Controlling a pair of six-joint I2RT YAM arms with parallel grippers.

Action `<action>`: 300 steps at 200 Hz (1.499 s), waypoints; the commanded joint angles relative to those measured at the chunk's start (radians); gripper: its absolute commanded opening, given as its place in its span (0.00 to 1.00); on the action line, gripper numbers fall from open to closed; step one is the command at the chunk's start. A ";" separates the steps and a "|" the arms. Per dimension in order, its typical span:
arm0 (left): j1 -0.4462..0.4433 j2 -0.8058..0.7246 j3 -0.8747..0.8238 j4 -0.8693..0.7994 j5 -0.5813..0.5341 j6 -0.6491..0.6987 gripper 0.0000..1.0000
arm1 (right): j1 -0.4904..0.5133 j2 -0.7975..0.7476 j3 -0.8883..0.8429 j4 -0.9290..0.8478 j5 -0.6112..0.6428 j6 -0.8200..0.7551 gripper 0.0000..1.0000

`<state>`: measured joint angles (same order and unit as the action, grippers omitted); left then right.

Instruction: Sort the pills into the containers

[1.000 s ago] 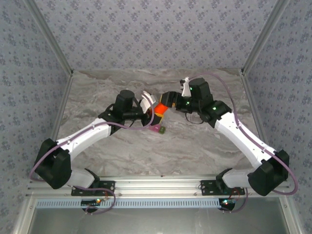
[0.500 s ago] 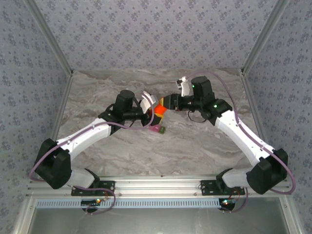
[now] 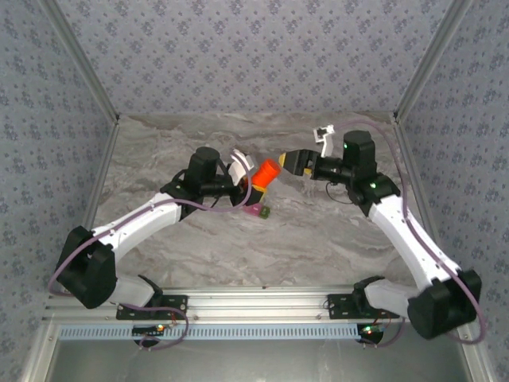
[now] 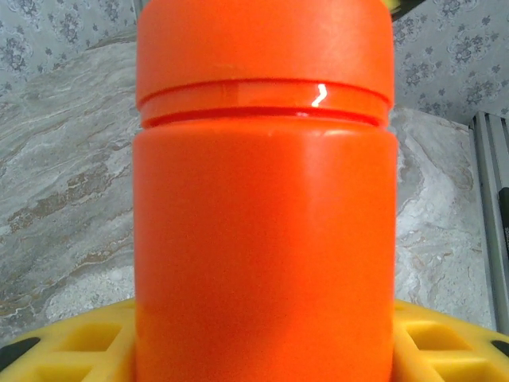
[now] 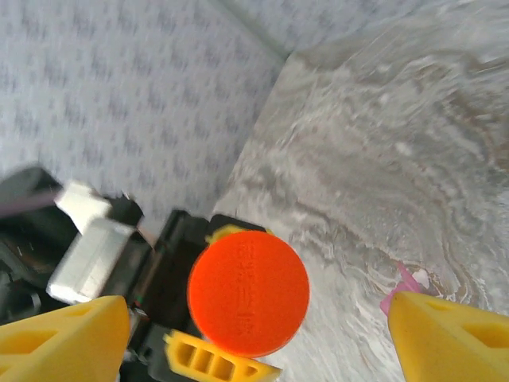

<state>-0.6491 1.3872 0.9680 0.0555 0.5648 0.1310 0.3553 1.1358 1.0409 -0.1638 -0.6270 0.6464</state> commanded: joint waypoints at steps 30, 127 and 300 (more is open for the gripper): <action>0.000 -0.033 0.039 0.027 0.035 0.020 0.00 | 0.172 -0.006 0.053 -0.127 0.413 0.189 0.89; -0.001 -0.031 0.031 0.043 0.035 0.014 0.00 | 0.218 0.109 0.088 -0.067 0.348 0.174 0.82; 0.001 -0.033 0.024 0.045 0.032 0.016 0.00 | 0.231 0.097 0.107 -0.078 0.334 0.138 0.52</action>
<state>-0.6479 1.3872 0.9676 0.0566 0.5652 0.1310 0.5934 1.2610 1.1267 -0.2367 -0.2871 0.7937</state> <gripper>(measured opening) 0.540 0.555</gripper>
